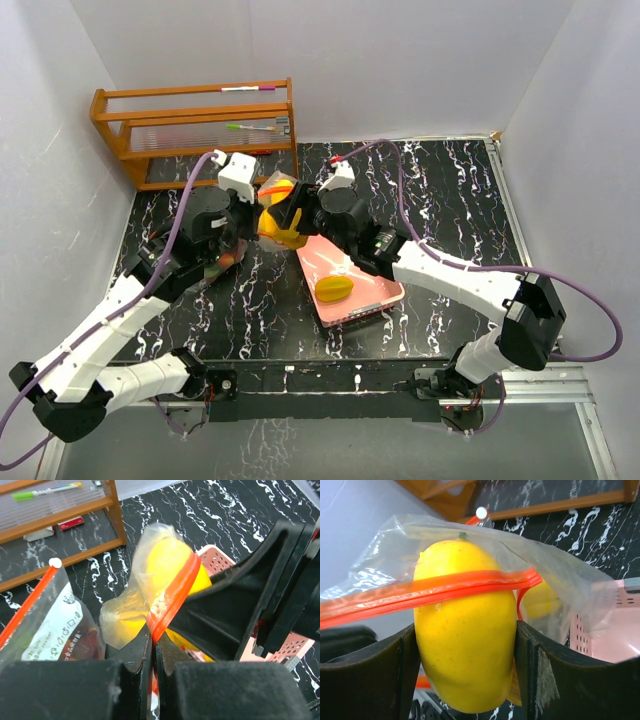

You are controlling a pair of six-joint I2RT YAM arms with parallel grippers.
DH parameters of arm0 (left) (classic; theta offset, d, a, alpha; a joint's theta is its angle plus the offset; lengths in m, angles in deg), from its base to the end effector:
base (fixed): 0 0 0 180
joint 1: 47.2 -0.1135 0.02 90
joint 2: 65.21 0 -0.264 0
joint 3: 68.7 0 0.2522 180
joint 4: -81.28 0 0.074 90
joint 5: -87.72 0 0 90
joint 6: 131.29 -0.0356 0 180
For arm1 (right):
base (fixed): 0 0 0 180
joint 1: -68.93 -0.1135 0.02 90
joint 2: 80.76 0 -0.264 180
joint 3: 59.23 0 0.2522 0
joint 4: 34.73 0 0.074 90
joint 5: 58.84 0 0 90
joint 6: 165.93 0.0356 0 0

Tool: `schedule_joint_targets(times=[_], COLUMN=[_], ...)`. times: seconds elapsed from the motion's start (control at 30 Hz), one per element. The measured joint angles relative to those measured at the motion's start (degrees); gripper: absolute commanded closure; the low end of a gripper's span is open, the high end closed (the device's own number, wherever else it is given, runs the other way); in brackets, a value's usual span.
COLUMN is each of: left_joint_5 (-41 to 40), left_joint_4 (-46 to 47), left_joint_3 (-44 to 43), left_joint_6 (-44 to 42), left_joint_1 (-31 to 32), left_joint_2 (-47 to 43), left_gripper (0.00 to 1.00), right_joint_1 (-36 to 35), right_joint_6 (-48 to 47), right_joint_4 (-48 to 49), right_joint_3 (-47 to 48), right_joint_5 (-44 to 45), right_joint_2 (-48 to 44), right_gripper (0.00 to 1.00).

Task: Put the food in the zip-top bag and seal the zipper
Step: Place the fake fruit in the zipper food storage bag.

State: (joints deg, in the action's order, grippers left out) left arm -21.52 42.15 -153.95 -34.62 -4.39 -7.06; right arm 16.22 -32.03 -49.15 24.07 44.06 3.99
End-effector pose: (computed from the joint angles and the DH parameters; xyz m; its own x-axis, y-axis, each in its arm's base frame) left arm 0.1624 -0.1344 0.4302 -0.1989 0.0348 -0.9794 0.3847 0.9219 -0.0454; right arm 0.2199 0.2756 0.3403 -0.5669 0.3712 -0.7354 -0.3502 0.6995 0.6230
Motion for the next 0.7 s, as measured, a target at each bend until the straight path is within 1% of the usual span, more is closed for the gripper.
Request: schedule_joint_targets(times=[0.2, 0.3, 0.4, 0.53, 0.63, 0.7], left_joint_5=[3.02, 4.15, 4.81, 5.27, 5.25, 5.22], left_joint_4=[0.09, 0.7, 1.51, 1.42, 0.96, 0.92], left_joint_3=[1.95, 1.97, 1.95, 1.95, 1.95, 1.95], left_joint_6=[1.68, 2.36, 2.67, 3.02, 3.04, 3.02], left_joint_1=[0.0, 0.0, 0.0, -0.09, -0.39, -0.55], left_joint_2=[0.7, 0.76, 0.76, 0.85, 1.03, 1.22], left_gripper=[1.0, 1.0, 1.0, 1.0, 1.0, 1.0], right_joint_1=[-0.02, -0.07, -0.17, -0.59, -0.87, -0.83], right_joint_6=[1.49, 1.7, 1.7, 1.7, 1.49, 0.96], right_joint_4=[2.4, 2.51, 2.71, 0.61, -1.46, -2.4], right_joint_3=[0.46, 2.78, 4.17, 6.19, 8.57, 8.76], right_joint_5=[5.44, 7.85, 10.43, 15.39, 17.33, 17.18], right_joint_2=[0.37, 1.77, 3.1, 5.88, 8.26, 8.59], right_gripper=[0.85, 0.85, 0.81, 0.72, 0.65, 0.56])
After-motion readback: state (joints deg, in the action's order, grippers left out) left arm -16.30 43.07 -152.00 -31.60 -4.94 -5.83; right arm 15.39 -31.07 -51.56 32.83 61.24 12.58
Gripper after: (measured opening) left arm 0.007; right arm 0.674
